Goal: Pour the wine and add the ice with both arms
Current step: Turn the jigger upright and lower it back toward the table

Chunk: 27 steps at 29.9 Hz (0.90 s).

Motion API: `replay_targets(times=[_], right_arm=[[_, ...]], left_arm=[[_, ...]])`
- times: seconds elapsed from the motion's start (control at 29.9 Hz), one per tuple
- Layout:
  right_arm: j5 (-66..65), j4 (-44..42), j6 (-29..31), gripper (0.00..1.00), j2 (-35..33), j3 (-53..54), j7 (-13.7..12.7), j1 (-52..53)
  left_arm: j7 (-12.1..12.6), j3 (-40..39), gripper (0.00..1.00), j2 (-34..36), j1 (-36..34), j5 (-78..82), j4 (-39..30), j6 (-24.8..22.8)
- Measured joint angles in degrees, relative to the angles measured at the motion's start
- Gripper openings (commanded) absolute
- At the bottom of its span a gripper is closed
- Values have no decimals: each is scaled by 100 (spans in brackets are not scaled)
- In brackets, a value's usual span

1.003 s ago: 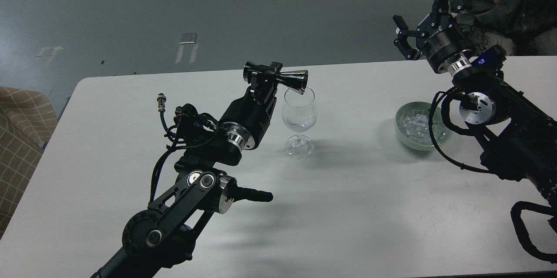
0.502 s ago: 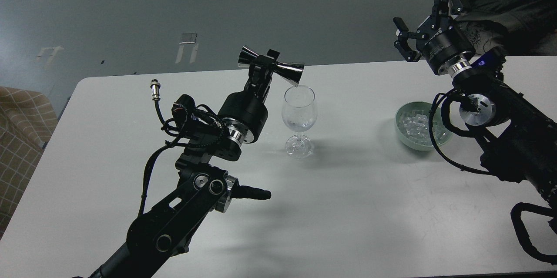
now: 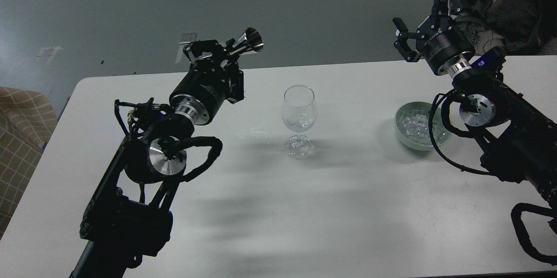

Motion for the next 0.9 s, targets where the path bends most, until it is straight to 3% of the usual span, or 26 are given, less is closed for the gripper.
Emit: replay_targets(times=[0.23, 0.33, 0.7, 0.9], right_arm=[[0, 9, 0, 100, 17, 0, 0, -17], [0, 9, 0, 100, 16, 0, 0, -14], [-1, 9, 0, 100, 20, 0, 0, -8], [-8, 0, 0, 100, 11, -2, 0, -11]], left_arm=[[-10, -1013, 0, 0, 883, -1051, 0, -313], [-9, -1168, 0, 0, 1356, -1138, 7, -715], [-139, -1477, 27, 0, 1932, -1511, 651, -1603], [-207, -1477, 35, 0, 1929, -1525, 1101, -1708]])
